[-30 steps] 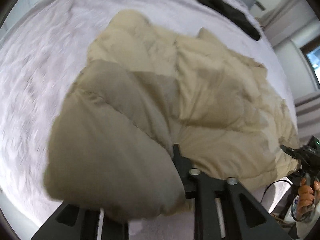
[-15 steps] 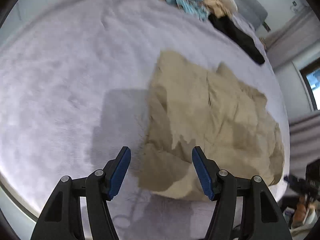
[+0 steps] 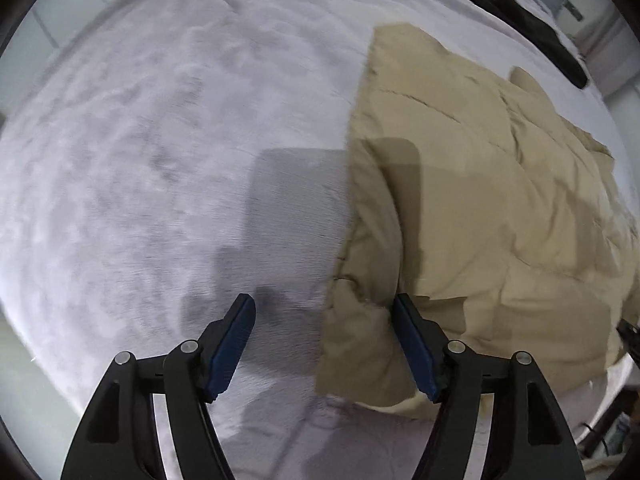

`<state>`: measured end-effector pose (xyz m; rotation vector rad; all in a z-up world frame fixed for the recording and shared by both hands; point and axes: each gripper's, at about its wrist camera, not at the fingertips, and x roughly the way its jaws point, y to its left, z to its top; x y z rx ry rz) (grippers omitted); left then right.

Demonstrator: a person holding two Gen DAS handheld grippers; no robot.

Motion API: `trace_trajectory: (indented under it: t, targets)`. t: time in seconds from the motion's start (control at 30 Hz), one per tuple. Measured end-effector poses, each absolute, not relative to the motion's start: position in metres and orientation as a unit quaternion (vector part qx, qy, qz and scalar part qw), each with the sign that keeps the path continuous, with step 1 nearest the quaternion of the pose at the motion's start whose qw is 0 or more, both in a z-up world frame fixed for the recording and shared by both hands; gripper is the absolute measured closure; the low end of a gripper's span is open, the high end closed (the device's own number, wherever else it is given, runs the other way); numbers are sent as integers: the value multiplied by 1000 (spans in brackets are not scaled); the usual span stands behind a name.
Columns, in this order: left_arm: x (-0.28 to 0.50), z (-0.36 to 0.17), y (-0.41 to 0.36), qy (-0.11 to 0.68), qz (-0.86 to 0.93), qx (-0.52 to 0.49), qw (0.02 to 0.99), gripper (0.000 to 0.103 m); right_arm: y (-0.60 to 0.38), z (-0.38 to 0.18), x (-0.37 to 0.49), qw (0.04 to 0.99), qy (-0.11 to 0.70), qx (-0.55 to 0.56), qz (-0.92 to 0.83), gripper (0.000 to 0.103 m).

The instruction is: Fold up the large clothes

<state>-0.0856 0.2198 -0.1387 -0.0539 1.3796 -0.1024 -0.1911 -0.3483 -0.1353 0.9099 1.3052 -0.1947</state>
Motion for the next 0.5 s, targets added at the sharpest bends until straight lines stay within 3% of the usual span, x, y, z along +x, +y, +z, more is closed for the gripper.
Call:
trace_trajectory:
  t: [0.5]
  targets:
    - [-114,-73,194,634,13,34,772,31,-345,-129,-198,696,587,406,-77,99]
